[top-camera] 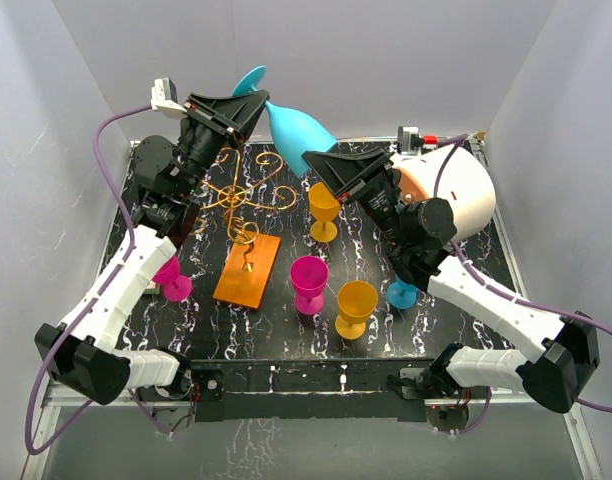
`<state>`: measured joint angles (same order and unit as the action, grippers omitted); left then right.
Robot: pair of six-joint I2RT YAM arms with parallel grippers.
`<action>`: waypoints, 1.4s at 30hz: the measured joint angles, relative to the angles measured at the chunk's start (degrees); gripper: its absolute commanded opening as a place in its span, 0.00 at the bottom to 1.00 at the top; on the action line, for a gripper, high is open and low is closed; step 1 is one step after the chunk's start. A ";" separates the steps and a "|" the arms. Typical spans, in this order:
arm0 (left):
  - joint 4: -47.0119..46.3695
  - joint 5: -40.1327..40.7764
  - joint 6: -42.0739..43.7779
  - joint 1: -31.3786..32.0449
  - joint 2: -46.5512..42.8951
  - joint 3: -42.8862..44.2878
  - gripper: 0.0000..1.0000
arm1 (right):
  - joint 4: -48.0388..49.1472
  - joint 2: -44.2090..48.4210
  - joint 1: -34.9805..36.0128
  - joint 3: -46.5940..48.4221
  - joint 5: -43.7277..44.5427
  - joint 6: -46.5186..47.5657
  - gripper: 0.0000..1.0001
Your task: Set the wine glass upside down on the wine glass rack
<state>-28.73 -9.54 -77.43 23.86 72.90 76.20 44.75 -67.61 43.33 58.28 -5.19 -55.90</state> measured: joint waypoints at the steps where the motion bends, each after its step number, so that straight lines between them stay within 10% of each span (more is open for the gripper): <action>1: -0.07 -0.02 -0.17 0.00 0.33 0.04 0.16 | -0.28 0.00 -0.04 0.00 0.00 0.00 0.00; 12: -1.25 -0.59 0.28 0.15 0.90 0.07 0.00 | -1.73 0.66 -0.22 -0.02 -0.15 -1.11 0.01; 16: -1.27 -1.03 0.96 0.39 0.76 0.04 0.00 | -5.11 2.36 -0.17 -0.02 0.28 -1.44 0.27; 21: -1.46 -1.05 2.12 0.02 0.76 0.07 0.00 | -19.71 8.20 0.66 1.38 4.42 -1.31 0.46; 42: -19.23 -23.96 27.19 0.76 6.10 1.79 0.00 | -65.75 18.45 0.63 21.33 10.51 3.30 0.57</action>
<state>-47.97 -33.50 -50.24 24.62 79.00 78.00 -20.99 -49.17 43.97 79.61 5.32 -52.60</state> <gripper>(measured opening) 0.082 0.571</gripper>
